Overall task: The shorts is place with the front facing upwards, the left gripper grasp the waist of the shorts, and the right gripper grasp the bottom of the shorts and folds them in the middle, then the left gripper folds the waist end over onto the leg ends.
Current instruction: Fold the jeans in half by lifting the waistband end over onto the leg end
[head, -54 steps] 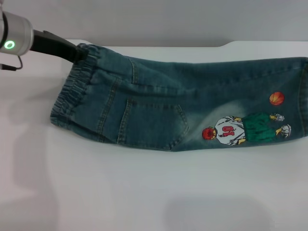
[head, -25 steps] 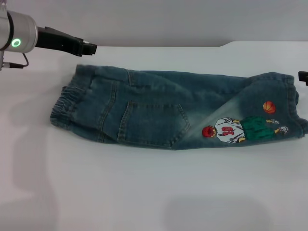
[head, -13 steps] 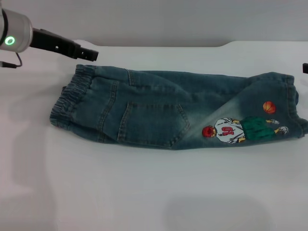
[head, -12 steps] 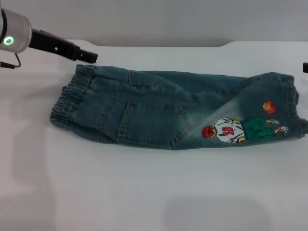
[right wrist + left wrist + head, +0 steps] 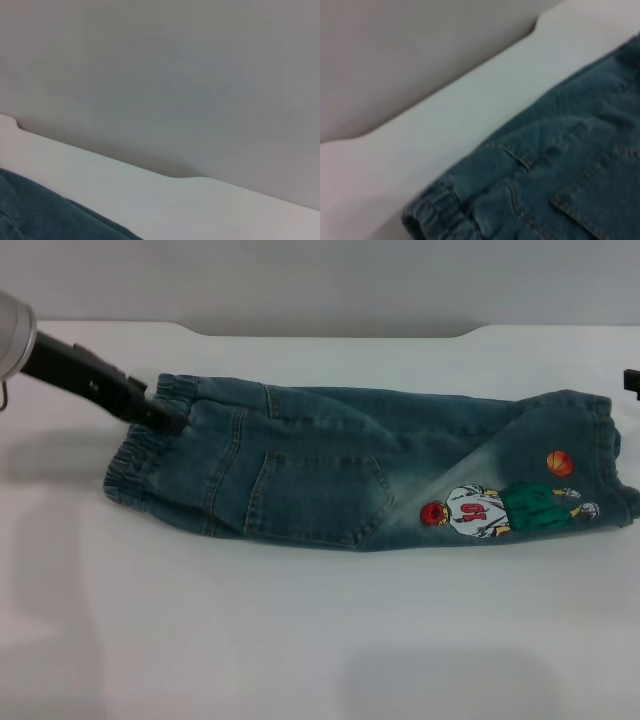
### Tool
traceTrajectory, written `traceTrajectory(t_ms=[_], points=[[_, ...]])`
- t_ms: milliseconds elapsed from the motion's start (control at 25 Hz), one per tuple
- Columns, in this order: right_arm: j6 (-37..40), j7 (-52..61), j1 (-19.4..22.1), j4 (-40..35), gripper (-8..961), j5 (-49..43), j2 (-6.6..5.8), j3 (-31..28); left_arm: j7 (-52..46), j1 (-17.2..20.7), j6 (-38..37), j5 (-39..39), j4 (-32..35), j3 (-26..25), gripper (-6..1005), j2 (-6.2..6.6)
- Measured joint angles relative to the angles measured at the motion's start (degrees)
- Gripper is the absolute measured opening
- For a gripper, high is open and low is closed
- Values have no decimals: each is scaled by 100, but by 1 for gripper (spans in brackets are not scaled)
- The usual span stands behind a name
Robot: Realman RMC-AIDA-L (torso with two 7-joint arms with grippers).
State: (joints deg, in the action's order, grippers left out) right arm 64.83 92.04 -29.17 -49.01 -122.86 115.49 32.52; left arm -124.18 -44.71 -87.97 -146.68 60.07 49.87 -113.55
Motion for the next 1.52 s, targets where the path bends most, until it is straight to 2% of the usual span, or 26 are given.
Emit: traceTrajectory(t_ms=[320, 640, 920, 1520], points=[[1, -71, -86, 72, 444, 8, 100, 22, 79, 229, 234, -59, -260, -37, 772, 17], [36, -103, -141, 78, 443, 8, 165, 34, 73, 272, 612, -333, -645, 9, 755, 27], [47, -106, -152, 75, 443, 9, 187, 40, 2, 228, 850, -642, -844, 16, 740, -35], [51, -116, -171, 76, 443, 8, 193, 110, -1, 141, 906, -661, -1012, 103, 708, -89]])
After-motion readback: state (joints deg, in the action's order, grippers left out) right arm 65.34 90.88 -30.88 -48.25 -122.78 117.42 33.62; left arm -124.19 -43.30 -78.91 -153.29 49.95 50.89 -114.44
